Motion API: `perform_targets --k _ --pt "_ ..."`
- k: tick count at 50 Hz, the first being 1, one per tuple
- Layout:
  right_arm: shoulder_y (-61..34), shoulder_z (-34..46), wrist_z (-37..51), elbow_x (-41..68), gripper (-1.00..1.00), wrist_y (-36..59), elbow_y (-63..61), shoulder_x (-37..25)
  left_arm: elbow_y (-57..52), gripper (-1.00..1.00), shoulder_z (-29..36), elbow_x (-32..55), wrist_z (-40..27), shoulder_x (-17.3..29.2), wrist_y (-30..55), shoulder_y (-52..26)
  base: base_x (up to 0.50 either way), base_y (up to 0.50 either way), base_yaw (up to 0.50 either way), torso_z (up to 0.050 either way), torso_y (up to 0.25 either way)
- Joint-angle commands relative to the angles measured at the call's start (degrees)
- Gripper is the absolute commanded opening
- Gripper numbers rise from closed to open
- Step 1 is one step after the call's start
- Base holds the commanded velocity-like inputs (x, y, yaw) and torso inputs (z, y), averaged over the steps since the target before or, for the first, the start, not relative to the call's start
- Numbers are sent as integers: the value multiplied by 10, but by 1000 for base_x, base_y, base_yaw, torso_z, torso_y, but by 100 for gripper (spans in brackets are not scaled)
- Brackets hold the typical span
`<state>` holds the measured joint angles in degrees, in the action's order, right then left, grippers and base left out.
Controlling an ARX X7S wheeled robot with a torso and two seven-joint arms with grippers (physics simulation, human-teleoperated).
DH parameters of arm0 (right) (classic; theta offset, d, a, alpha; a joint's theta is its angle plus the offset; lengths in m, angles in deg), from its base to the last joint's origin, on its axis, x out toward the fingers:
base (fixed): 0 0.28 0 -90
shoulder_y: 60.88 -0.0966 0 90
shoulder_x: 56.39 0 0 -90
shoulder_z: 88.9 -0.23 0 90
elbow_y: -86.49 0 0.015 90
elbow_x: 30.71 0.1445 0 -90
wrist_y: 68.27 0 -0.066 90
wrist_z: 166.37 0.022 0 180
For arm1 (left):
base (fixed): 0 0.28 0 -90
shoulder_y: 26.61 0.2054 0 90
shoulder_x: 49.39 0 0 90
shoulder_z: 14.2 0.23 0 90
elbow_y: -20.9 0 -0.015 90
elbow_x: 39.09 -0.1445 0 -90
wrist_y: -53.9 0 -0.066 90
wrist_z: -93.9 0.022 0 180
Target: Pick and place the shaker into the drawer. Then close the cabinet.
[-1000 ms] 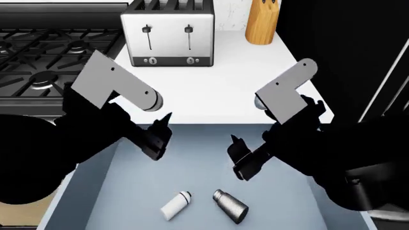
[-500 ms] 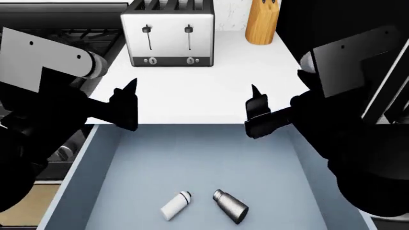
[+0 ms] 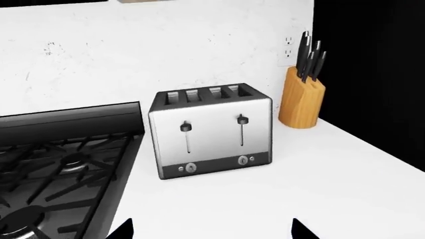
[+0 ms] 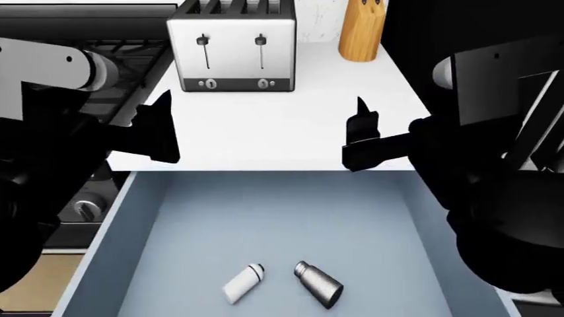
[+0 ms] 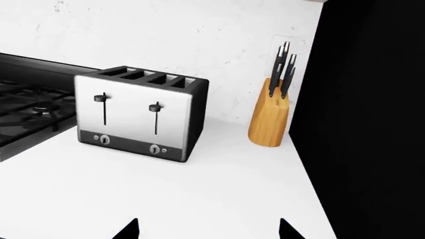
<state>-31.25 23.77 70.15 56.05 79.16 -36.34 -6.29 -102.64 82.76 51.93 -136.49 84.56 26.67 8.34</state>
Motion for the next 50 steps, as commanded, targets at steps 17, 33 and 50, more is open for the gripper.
perform_targets --k 17,33,50 --pt "-4 4 12 -2 100 -7 6 2 5 100 9 8 -16 -1 -4 -9 -8 461 0 0 0" --pt "-6 9 16 2 100 -9 6 5 6 100 12 4 -10 3 -6 -7 -128 500 0 0 0" --pt "2 11 9 -6 100 -18 4 5 2 100 9 8 -12 8 -13 0 1 500 0 0 0"
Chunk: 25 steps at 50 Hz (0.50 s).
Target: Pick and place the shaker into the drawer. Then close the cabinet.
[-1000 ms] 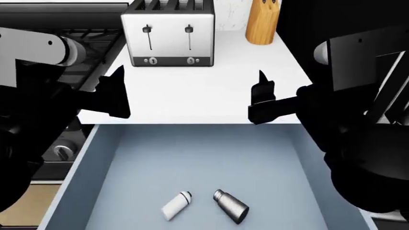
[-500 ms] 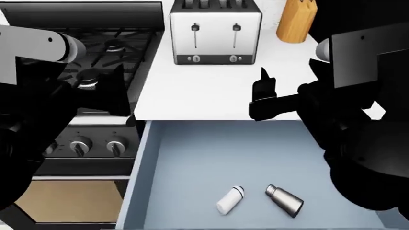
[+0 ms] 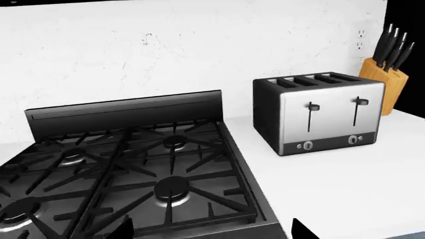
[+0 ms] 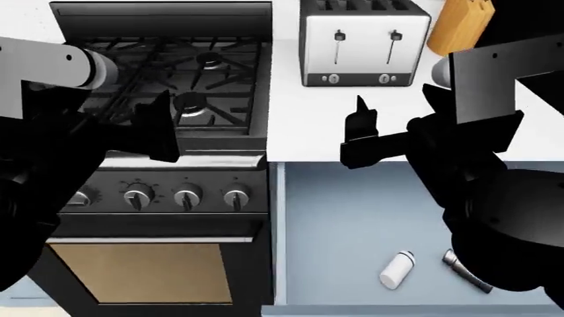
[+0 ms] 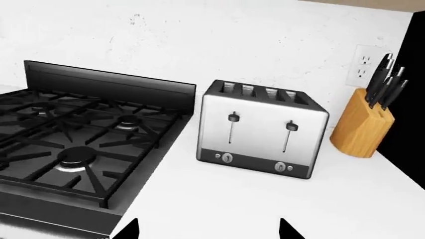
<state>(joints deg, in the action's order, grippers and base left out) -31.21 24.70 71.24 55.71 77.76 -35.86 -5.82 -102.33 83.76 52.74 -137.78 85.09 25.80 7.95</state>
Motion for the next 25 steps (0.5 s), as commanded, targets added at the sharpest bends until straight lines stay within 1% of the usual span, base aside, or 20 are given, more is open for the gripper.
perform_targets --k 1,7,25 --pt "2 2 -3 -3 100 -4 0 0 -2 100 -2 -2 2 3 -6 7 1 500 0 0 0" --pt "7 -1 -7 -6 100 -10 -1 -3 -2 100 -12 -14 13 7 -16 24 1 500 0 0 0" --pt "22 -5 -7 -9 100 -24 -10 -8 -7 100 -16 -25 21 16 -23 43 1 500 0 0 0"
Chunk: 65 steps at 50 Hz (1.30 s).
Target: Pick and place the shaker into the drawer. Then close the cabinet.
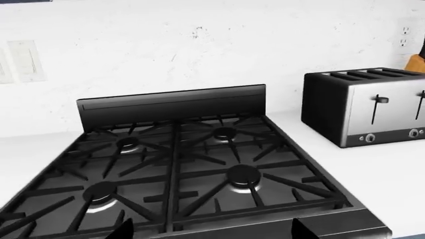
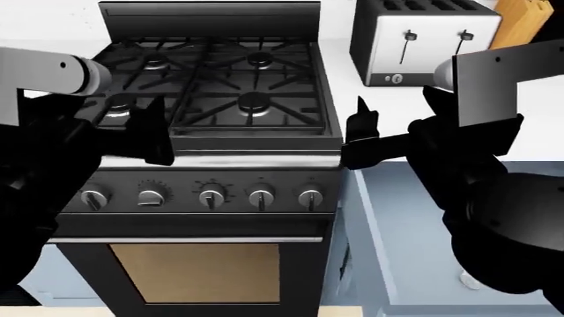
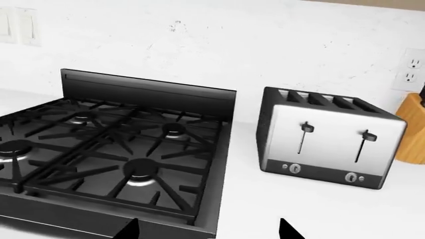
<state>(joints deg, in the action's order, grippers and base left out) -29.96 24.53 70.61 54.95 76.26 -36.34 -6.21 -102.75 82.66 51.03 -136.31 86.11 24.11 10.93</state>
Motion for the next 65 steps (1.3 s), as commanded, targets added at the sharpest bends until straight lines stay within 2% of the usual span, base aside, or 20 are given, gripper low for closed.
perform_targets --k 1,46,65 --pt "10 -3 -1 -2 100 -9 -6 -4 -2 100 -5 -8 7 6 -7 13 1 500 0 0 0" --pt "25 4 -13 -27 100 -27 -8 -3 -1 100 -11 -27 13 12 -30 29 1 500 0 0 0" --pt "30 4 -15 -30 100 -34 -9 -5 -2 100 -13 -24 14 15 -37 36 0 219 0 0 0"
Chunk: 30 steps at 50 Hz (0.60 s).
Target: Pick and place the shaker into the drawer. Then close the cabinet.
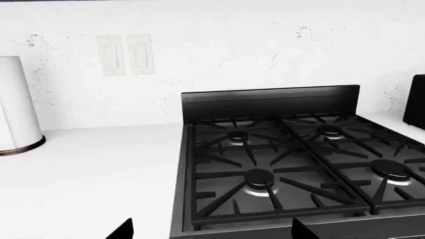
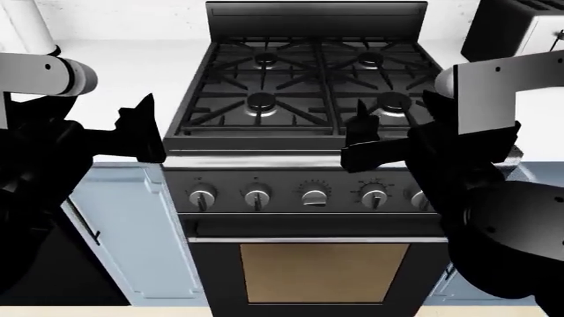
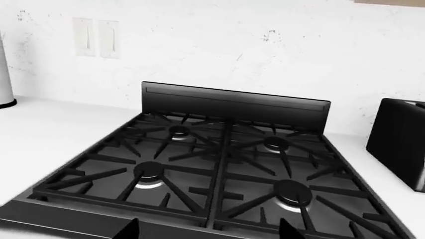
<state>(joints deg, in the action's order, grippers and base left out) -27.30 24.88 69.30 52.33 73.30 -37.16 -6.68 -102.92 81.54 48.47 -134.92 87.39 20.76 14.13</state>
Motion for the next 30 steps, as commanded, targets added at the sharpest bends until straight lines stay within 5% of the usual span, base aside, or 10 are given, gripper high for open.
perform_targets --k 1,13,30 --pt "4 1 -2 -4 100 -5 0 0 0 100 -2 2 0 3 -4 4 0 352 0 0 0" --pt "16 3 -7 -28 100 -15 -9 -2 -3 100 -12 -5 7 4 -20 28 0 354 0 0 0" --pt "105 -3 -16 -112 100 -70 -59 -25 -25 100 -54 -98 54 -10 -95 157 0 331 0 0 0"
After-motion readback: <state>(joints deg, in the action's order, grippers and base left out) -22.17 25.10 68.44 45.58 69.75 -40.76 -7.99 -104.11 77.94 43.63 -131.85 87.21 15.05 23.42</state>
